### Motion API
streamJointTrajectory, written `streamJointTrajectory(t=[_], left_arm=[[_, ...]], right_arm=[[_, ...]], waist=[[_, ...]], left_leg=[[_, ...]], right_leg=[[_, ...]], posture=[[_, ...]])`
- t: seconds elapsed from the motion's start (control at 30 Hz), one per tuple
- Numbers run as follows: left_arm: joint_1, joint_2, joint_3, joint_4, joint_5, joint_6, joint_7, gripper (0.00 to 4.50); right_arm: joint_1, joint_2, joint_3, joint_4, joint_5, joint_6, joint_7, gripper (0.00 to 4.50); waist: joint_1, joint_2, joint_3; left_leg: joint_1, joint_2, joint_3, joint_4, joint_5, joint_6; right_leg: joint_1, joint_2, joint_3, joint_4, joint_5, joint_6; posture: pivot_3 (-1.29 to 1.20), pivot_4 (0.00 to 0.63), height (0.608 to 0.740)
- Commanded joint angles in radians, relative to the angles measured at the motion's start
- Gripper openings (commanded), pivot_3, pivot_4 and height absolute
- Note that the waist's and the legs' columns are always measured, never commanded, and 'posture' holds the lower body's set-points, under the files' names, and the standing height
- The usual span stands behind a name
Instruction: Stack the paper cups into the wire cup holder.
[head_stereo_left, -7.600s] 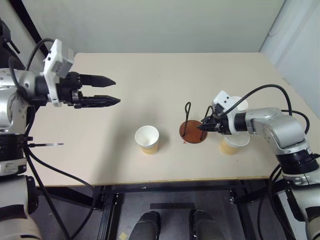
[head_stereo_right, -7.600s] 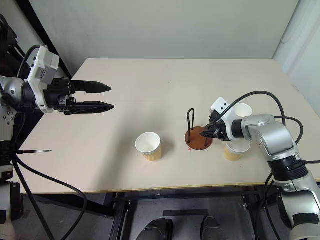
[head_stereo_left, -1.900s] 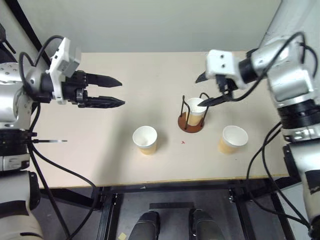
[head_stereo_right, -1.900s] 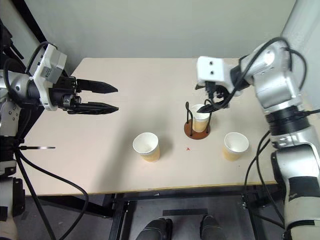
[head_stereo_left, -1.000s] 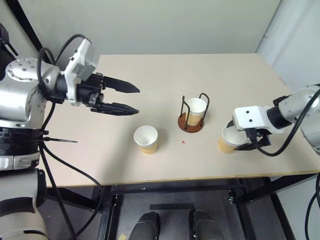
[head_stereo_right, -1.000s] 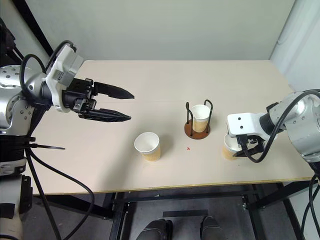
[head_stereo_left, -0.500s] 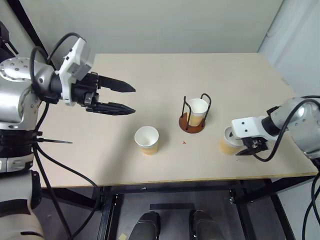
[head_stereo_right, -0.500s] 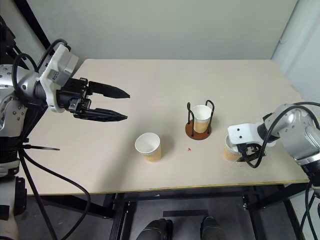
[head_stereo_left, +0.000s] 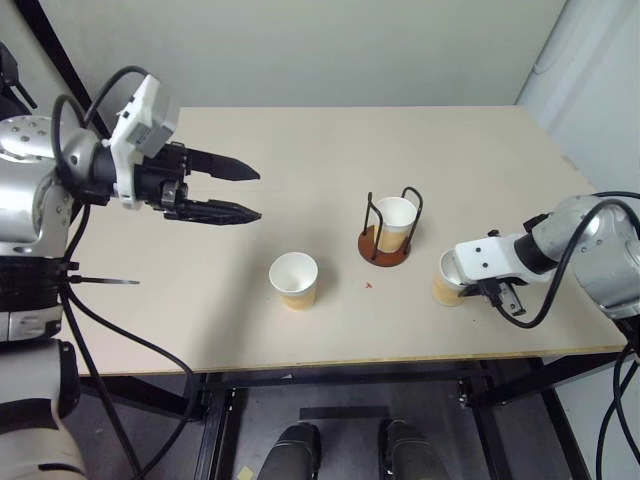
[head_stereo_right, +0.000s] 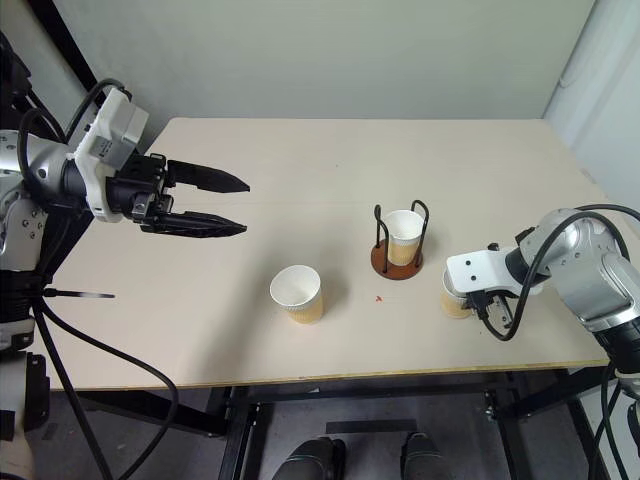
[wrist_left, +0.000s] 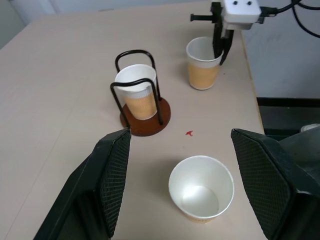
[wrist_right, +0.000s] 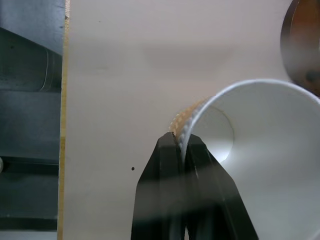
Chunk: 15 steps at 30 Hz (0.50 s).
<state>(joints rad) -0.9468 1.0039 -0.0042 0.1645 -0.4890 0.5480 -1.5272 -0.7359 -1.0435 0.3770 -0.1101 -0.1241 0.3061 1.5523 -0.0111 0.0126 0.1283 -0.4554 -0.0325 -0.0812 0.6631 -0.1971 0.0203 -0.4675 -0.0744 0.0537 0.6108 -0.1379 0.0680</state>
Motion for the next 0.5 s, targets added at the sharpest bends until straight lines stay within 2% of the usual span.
streamJointTrajectory(t=[0.03, 0.13, 0.3, 0.5], left_arm=[[-0.037, 0.022, 0.026, 0.015, 0.012, -0.025, -0.009, 3.44], [-0.046, 0.034, 0.026, 0.044, 0.029, -0.041, -0.014, 3.44], [-0.057, 0.031, 0.021, 0.059, 0.035, -0.047, -0.02, 3.44], [-0.065, 0.02, 0.018, 0.062, 0.039, -0.045, -0.02, 3.44]], right_arm=[[-0.041, -0.03, -0.052, -0.018, 0.008, 0.011, 0.011, 0.03], [-0.253, -0.01, -0.085, 0.108, -0.004, -0.001, -0.004, 0.03], [-0.564, 0.053, -0.051, 0.315, -0.059, -0.128, -0.019, 0.03], [-0.666, 0.193, -0.016, 0.357, -0.045, -0.182, 0.013, 0.03]], waist=[[0.0, 0.0, 0.0], [-0.004, 0.003, 0.001], [-0.008, 0.001, 0.0], [-0.008, 0.0, 0.0]], left_leg=[[0.0, 0.0, 0.0, 0.0, 0.0, 0.0], [-0.001, -0.001, 0.001, 0.0, 0.0, 0.0], [0.0, 0.0, -0.001, -0.004, 0.001, -0.001], [-0.001, 0.001, -0.001, -0.01, 0.001, -0.002]], right_leg=[[0.0, 0.0, 0.0, 0.0, 0.0, 0.0], [-0.002, 0.0, 0.002, 0.001, 0.001, -0.001], [-0.005, 0.001, 0.001, 0.001, 0.001, -0.004], [-0.01, 0.0, 0.0, 0.001, -0.002, -0.007]], posture=[[0.0, 0.15, 0.74], [0.0, 0.15, 0.74], [0.0, 0.15, 0.74], [0.0, 0.15, 0.74]])
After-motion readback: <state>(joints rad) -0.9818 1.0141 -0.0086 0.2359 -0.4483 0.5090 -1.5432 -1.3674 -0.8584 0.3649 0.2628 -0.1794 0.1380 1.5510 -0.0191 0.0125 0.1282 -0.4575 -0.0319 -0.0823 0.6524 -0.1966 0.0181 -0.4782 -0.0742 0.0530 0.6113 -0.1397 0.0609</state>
